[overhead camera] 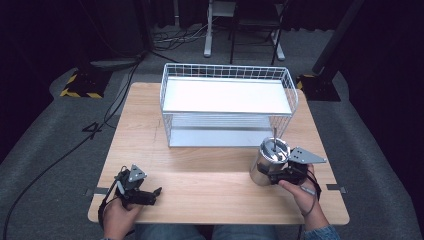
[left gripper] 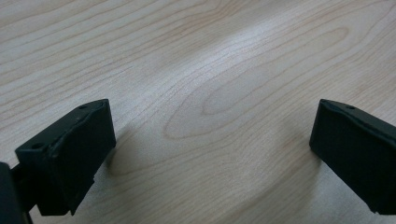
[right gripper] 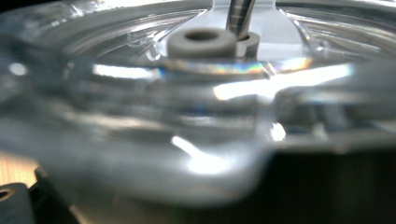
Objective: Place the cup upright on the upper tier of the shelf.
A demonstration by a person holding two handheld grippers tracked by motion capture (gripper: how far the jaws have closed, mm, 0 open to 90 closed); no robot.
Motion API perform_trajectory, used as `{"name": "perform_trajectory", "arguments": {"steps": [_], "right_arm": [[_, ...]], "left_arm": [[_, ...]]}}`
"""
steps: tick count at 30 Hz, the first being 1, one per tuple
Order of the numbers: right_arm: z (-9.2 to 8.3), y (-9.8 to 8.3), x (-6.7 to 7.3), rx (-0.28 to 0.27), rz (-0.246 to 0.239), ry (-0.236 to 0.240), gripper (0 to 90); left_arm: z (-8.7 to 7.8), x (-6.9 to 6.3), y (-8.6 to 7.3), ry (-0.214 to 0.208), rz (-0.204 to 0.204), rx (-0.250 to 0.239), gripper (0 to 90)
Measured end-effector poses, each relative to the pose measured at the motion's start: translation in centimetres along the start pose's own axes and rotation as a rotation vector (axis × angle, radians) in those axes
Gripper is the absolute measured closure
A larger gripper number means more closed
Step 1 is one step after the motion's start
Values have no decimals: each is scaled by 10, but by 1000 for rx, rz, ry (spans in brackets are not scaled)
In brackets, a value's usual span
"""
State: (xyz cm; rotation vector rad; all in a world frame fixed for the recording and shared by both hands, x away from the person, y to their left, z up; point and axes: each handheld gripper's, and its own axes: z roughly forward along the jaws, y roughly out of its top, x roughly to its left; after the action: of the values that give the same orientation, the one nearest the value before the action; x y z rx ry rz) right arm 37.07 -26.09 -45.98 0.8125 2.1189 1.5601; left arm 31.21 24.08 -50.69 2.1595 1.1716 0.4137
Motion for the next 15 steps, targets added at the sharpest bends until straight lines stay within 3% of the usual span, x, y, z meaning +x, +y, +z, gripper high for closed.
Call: {"name": "perform_trajectory", "arguments": {"steps": [7,15], "right_arm": [[-1,3,2,25,-5,3,33],[-6,19,5,3,-19,16,34]], "left_arm": [[0,0,0,1,0,0,6],[0,0,0,-1,1,-1,4]]}}
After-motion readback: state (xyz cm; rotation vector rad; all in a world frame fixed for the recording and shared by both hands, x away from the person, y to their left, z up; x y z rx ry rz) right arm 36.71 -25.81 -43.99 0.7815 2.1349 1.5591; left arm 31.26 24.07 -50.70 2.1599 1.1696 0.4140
